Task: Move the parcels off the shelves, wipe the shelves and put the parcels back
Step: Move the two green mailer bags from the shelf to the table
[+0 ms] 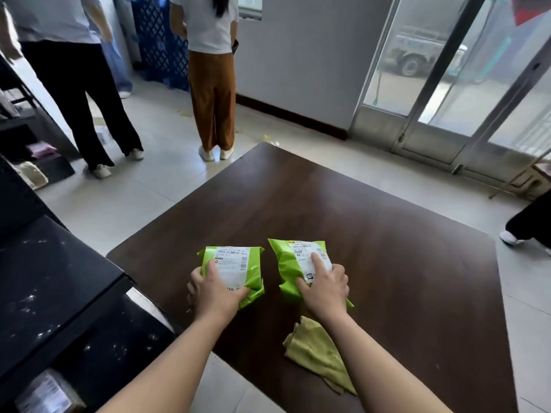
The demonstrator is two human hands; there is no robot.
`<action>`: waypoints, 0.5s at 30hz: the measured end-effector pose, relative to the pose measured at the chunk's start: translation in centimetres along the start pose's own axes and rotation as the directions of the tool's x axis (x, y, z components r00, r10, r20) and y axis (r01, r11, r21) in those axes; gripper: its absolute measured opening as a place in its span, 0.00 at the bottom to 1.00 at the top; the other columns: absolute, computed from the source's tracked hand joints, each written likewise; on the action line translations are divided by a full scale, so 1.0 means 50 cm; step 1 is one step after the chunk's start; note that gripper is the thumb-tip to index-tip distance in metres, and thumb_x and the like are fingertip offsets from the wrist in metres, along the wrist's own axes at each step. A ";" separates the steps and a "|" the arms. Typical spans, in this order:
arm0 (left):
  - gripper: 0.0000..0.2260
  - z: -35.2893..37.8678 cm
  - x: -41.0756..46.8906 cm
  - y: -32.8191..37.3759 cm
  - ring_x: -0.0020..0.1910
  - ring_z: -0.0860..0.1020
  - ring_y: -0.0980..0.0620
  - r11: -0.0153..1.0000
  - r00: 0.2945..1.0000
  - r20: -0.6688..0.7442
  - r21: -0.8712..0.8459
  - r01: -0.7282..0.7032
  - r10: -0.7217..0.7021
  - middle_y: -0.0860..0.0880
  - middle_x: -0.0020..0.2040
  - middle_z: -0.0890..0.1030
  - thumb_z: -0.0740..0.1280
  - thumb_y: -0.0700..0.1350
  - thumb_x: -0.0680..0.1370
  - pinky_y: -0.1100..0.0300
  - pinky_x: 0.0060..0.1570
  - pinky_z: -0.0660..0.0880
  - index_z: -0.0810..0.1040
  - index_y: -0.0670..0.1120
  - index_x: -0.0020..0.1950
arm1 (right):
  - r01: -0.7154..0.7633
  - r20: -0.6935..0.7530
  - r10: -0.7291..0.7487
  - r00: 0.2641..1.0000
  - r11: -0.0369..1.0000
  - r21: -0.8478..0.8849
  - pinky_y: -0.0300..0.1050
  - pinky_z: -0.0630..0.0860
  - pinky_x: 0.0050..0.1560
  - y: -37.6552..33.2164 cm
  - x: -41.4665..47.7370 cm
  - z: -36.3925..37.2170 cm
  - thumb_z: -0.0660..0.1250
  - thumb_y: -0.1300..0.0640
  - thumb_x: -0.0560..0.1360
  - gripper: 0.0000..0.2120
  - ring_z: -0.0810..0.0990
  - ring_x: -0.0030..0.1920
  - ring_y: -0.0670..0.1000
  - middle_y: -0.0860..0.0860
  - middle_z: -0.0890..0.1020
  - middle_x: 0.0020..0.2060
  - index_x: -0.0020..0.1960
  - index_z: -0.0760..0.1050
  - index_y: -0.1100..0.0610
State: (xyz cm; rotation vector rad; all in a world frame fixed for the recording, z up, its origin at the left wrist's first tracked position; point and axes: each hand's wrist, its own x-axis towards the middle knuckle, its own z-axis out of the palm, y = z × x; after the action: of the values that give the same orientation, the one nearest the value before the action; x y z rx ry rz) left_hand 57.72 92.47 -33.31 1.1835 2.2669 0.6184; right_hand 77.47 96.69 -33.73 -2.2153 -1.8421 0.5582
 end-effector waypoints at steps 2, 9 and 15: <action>0.42 0.028 0.019 0.001 0.66 0.63 0.40 0.999 0.999 -0.017 -0.015 0.029 -0.029 0.42 0.69 0.61 0.77 0.56 0.65 0.48 0.68 0.62 0.60 0.48 0.72 | 0.023 0.014 -0.022 1.000 1.000 -0.006 0.52 0.63 0.66 0.006 0.030 0.023 0.64 0.39 0.74 0.34 0.65 0.62 0.58 0.55 0.63 0.62 0.75 0.55 0.43; 0.43 0.103 0.071 -0.014 0.65 0.63 0.41 0.994 0.991 -0.067 -0.017 0.111 -0.112 0.43 0.68 0.60 0.79 0.54 0.63 0.48 0.66 0.63 0.60 0.48 0.71 | 0.068 0.037 -0.067 0.997 0.997 -0.032 0.52 0.61 0.67 0.024 0.102 0.086 0.64 0.40 0.73 0.36 0.64 0.62 0.58 0.55 0.61 0.61 0.76 0.52 0.44; 0.46 0.148 0.100 -0.042 0.67 0.61 0.41 0.986 0.986 -0.063 0.051 0.159 -0.156 0.43 0.68 0.58 0.79 0.56 0.62 0.47 0.68 0.62 0.57 0.48 0.73 | 0.084 0.103 -0.079 0.991 0.995 -0.045 0.51 0.60 0.69 0.037 0.129 0.128 0.64 0.40 0.73 0.38 0.63 0.62 0.57 0.54 0.58 0.62 0.76 0.49 0.43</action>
State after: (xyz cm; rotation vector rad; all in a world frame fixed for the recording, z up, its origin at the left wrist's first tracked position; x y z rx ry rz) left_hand 58.57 96.75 -41.38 1.0107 2.4134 0.5385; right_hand 77.46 102.10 -41.29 -2.1673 -2.0075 0.6276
